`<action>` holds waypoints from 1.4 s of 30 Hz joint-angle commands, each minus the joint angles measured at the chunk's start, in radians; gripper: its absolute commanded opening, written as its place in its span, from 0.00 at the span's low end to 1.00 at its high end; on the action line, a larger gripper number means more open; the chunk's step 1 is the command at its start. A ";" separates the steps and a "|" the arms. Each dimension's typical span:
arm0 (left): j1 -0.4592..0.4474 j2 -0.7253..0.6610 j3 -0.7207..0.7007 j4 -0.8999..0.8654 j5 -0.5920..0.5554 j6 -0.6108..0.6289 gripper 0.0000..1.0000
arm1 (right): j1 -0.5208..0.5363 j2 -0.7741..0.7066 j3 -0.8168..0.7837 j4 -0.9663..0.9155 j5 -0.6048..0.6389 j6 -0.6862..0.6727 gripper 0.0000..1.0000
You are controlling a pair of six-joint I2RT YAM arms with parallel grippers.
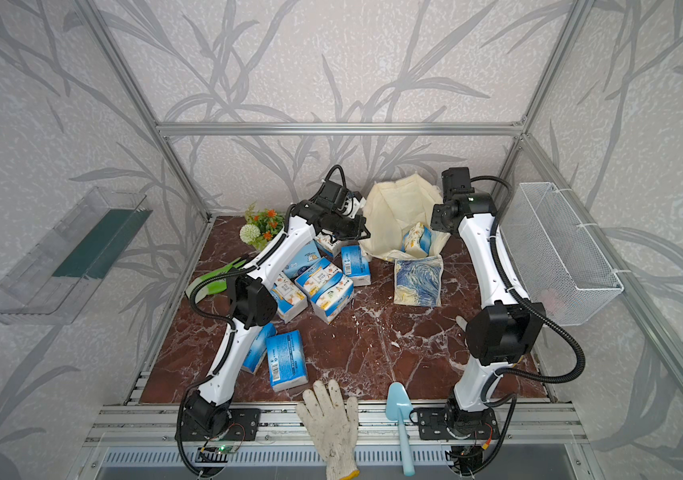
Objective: Put tissues into the canvas bag
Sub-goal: Place the pack of facial tissues in the canvas bag, then pick up the pack of facial tissues from the center of the board.
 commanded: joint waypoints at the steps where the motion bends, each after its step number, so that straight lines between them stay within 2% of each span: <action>1: -0.001 -0.090 -0.003 -0.012 -0.011 0.030 0.04 | -0.010 -0.021 0.002 0.007 -0.006 -0.005 0.00; 2: -0.001 -0.095 -0.004 -0.016 -0.010 0.035 0.07 | -0.010 -0.022 0.002 0.007 -0.006 -0.003 0.00; 5: 0.000 -0.111 -0.003 -0.033 -0.010 0.054 0.22 | -0.018 -0.021 0.001 0.005 -0.009 -0.002 0.00; 10: 0.007 -0.134 -0.013 -0.049 -0.009 0.067 0.62 | -0.022 -0.014 0.000 -0.003 -0.005 -0.003 0.00; 13: 0.013 -0.151 -0.011 -0.061 -0.020 0.086 0.76 | -0.027 -0.013 -0.001 -0.007 -0.002 -0.002 0.00; 16: 0.017 -0.193 0.014 -0.114 -0.053 0.166 0.92 | -0.032 -0.011 0.000 -0.009 0.005 0.004 0.00; 18: 0.021 -0.243 0.030 -0.200 -0.083 0.291 0.99 | -0.036 -0.008 0.005 -0.015 0.005 0.007 0.00; 22: 0.022 -0.303 0.039 -0.441 -0.187 0.497 0.99 | -0.039 -0.008 0.013 -0.020 -0.002 0.003 0.00; 27: 0.022 -0.406 -0.185 -0.583 -0.267 0.551 0.99 | -0.041 -0.006 0.018 -0.027 0.003 -0.001 0.00; 32: 0.017 -0.550 -0.556 -0.442 -0.303 0.572 0.99 | -0.042 -0.007 0.017 -0.037 0.000 -0.003 0.00; 35: 0.006 -0.604 -0.723 -0.338 -0.378 0.590 0.99 | -0.042 -0.015 0.011 -0.038 0.000 -0.005 0.00; 42: 0.003 -0.654 -0.914 -0.167 -0.350 0.589 0.99 | -0.044 -0.020 -0.010 -0.032 -0.033 -0.005 0.00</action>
